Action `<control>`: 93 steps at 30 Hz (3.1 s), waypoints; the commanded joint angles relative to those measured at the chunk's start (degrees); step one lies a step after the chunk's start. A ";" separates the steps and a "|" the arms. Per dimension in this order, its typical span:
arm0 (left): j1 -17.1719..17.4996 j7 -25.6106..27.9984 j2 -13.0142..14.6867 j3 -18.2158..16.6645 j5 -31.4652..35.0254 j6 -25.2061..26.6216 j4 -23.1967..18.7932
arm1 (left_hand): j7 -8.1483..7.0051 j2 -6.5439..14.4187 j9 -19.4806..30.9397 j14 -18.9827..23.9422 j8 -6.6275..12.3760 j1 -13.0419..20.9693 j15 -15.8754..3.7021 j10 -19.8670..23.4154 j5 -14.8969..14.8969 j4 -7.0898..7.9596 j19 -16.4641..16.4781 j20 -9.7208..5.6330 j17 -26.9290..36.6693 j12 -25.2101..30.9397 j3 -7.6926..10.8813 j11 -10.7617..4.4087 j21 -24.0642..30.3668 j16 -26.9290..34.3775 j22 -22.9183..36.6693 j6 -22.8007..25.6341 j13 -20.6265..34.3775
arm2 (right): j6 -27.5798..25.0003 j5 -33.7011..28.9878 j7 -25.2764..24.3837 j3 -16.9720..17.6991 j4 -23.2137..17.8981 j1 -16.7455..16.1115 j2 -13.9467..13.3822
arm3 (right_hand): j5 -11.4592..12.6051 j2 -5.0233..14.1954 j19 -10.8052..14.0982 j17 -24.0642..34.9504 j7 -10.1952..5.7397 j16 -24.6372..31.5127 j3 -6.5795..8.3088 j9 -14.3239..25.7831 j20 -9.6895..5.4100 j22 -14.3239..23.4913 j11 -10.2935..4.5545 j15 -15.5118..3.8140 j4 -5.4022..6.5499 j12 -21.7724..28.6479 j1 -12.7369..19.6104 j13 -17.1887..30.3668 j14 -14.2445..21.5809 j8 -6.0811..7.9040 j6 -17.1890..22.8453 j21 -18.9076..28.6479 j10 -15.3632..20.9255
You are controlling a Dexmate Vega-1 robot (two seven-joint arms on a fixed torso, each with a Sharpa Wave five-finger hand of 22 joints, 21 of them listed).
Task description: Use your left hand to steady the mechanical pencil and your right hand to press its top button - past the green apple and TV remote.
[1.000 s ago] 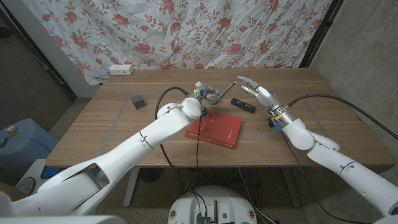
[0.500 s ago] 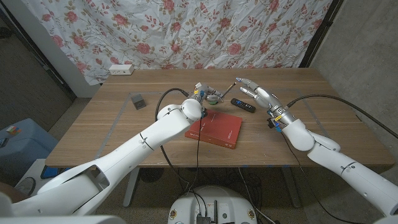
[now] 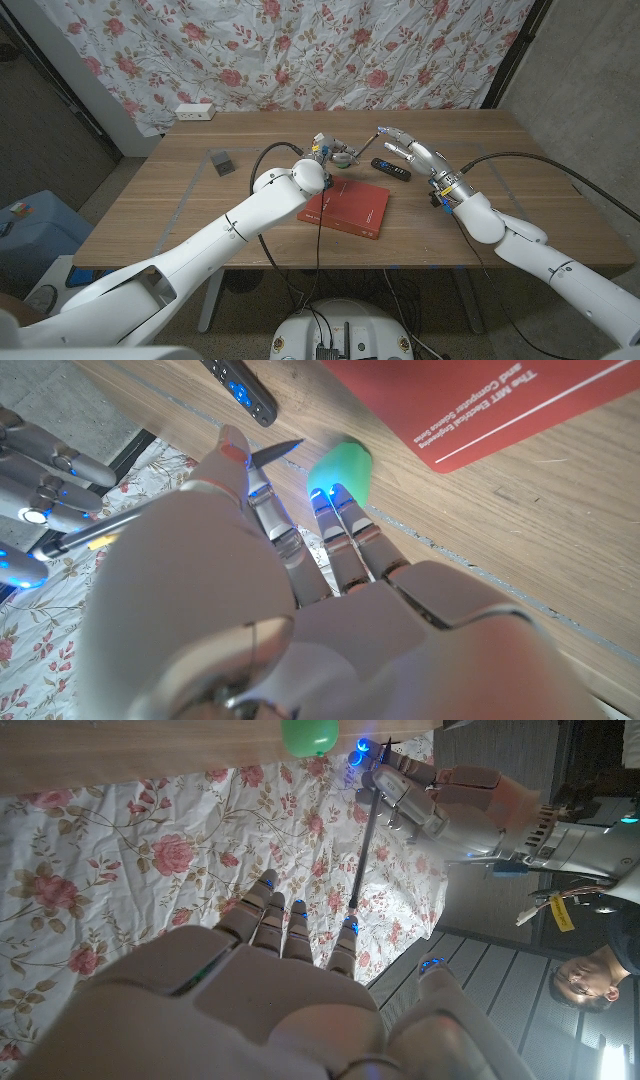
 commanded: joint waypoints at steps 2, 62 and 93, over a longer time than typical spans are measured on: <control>0.13 0.10 -0.04 0.01 -0.13 -0.10 0.03 | 0.44 0.52 0.21 0.43 -0.10 0.25 -9.19 1.76 0.44 -0.08 0.27 -4.89 0.17 0.29 -0.20 -1.20 0.10 -0.21 0.13 0.22 0.08 | -0.30 -0.59 0.04 -0.44 -0.18 0.25 -0.39 | 0.35 1.06 -0.08 0.11 -0.36 0.34 0.05 0.07 -0.34 0.15 -0.22 -0.36 0.24 0.11 -0.15 0.00 -0.06 -0.17 0.29 0.24 -0.01; -0.22 0.15 -0.68 0.44 1.23 -1.56 1.16 | 0.39 0.62 0.21 0.47 0.00 0.57 -9.23 1.99 0.45 -0.12 0.46 -4.73 0.18 0.31 -0.64 -1.21 0.16 -0.18 0.13 0.46 0.09 | 4.93 6.05 7.95 -2.58 4.43 3.02 1.89 | 0.45 1.09 -0.82 0.28 -0.24 -0.10 0.14 0.09 -1.21 0.14 -1.75 -1.81 0.71 -0.20 -0.07 0.03 -1.90 0.53 4.30 0.11 -1.94; 0.11 -0.12 -0.17 0.23 1.36 -1.73 0.75 | 0.46 0.65 0.22 0.43 -0.02 0.68 -9.22 1.88 0.45 -0.10 0.43 -4.72 0.17 0.25 -0.87 -1.20 0.14 -0.21 0.14 0.45 0.08 | 4.83 4.75 4.92 -0.37 3.26 2.08 2.25 | 0.50 1.11 -0.91 0.31 -0.35 0.03 0.32 0.05 -1.34 0.14 -1.92 -1.98 0.73 0.12 0.14 0.03 -2.08 0.36 5.61 0.19 -1.80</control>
